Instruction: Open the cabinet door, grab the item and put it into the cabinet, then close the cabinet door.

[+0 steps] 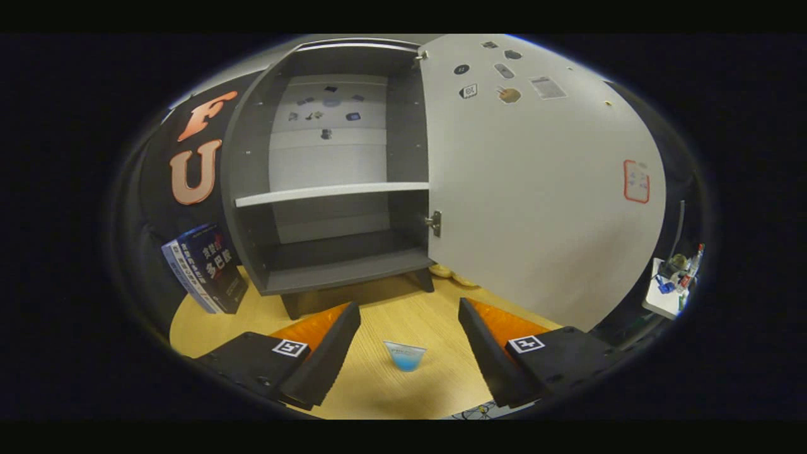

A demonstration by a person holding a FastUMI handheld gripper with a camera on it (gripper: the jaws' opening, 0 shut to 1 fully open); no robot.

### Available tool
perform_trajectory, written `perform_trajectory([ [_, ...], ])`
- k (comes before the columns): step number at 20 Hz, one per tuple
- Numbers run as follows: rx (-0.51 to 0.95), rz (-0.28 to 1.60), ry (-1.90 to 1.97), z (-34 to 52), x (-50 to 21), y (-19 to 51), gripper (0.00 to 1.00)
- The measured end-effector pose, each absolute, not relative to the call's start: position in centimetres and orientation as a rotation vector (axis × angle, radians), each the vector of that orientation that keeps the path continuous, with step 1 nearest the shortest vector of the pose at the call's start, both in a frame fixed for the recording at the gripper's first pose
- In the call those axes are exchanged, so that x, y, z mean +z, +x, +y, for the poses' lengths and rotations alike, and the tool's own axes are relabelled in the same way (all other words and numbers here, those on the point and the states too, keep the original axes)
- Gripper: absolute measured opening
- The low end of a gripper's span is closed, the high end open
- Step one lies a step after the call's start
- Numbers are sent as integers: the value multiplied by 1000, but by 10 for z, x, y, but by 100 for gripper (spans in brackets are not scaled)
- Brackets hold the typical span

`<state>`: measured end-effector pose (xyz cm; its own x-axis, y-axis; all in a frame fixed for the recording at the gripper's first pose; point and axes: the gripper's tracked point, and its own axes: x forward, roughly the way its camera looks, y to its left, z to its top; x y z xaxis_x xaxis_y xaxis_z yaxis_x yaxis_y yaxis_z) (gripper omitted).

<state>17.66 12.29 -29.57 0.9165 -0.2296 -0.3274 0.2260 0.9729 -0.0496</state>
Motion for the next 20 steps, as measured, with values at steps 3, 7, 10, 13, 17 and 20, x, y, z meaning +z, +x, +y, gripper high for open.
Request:
perform_trajectory([
  [3, -261, 404, -11, 118, -334, 182, 100],
  [7, -302, 468, 11, 110, -376, 189, 100],
  [10, -325, 504, 34, 105, -402, 194, 100],
  [13, -331, 546, 73, 105, -421, 193, 97],
  [17, -303, 567, 94, 112, -423, 192, 68],
  [20, -255, 583, 106, 121, -413, 193, 59],
])
